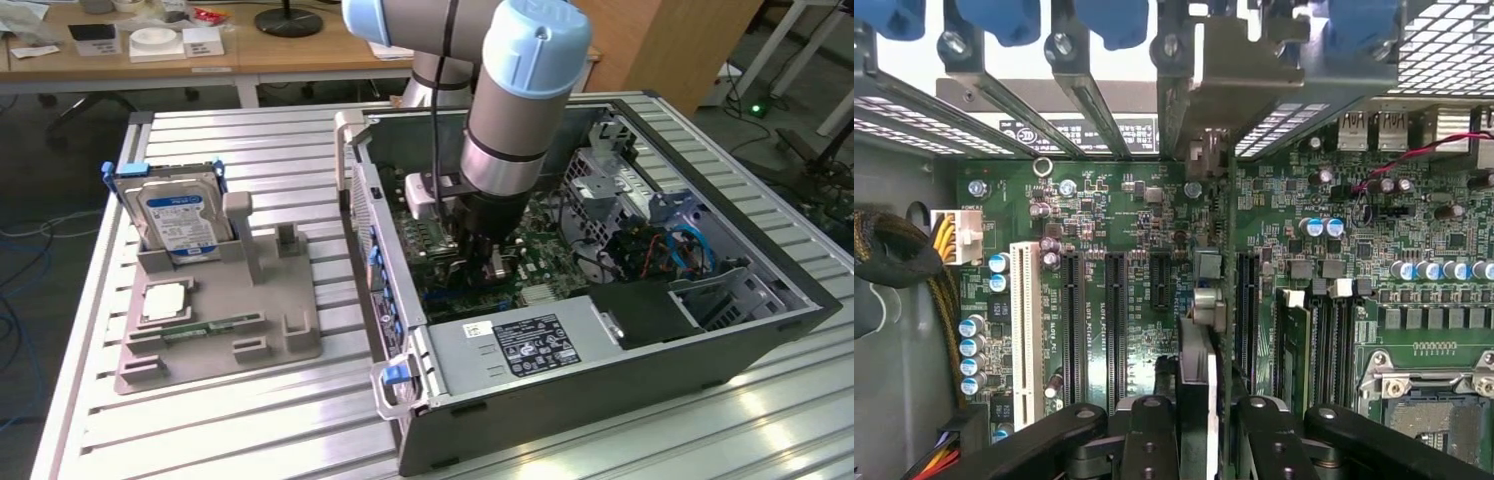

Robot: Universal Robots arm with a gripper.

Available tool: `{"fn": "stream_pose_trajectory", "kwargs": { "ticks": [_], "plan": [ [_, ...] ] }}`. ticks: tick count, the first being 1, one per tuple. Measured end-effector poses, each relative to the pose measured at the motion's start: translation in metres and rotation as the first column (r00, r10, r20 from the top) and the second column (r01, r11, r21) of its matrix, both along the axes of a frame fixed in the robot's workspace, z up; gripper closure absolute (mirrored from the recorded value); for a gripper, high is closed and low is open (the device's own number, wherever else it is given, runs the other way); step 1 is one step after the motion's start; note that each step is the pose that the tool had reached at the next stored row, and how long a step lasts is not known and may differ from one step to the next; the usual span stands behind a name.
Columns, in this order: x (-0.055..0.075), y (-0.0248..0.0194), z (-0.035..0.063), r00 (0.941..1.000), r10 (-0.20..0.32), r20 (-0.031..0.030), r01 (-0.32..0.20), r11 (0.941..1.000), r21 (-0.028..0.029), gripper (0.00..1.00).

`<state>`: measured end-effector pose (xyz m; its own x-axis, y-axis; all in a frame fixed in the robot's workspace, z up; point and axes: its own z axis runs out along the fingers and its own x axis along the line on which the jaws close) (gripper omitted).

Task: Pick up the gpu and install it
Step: 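Insert the gpu into the slot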

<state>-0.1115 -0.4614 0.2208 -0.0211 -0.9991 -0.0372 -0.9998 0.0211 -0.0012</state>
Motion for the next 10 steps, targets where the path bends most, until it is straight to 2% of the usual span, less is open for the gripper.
{"fn": "stream_pose_trajectory", "kwargs": {
  "ticks": [10],
  "plan": [
    [-0.0002, 0.0, -0.0014, 1.0, 0.003, 0.0003, -0.003, 1.0, 0.0, 0.72]
  ]
}}
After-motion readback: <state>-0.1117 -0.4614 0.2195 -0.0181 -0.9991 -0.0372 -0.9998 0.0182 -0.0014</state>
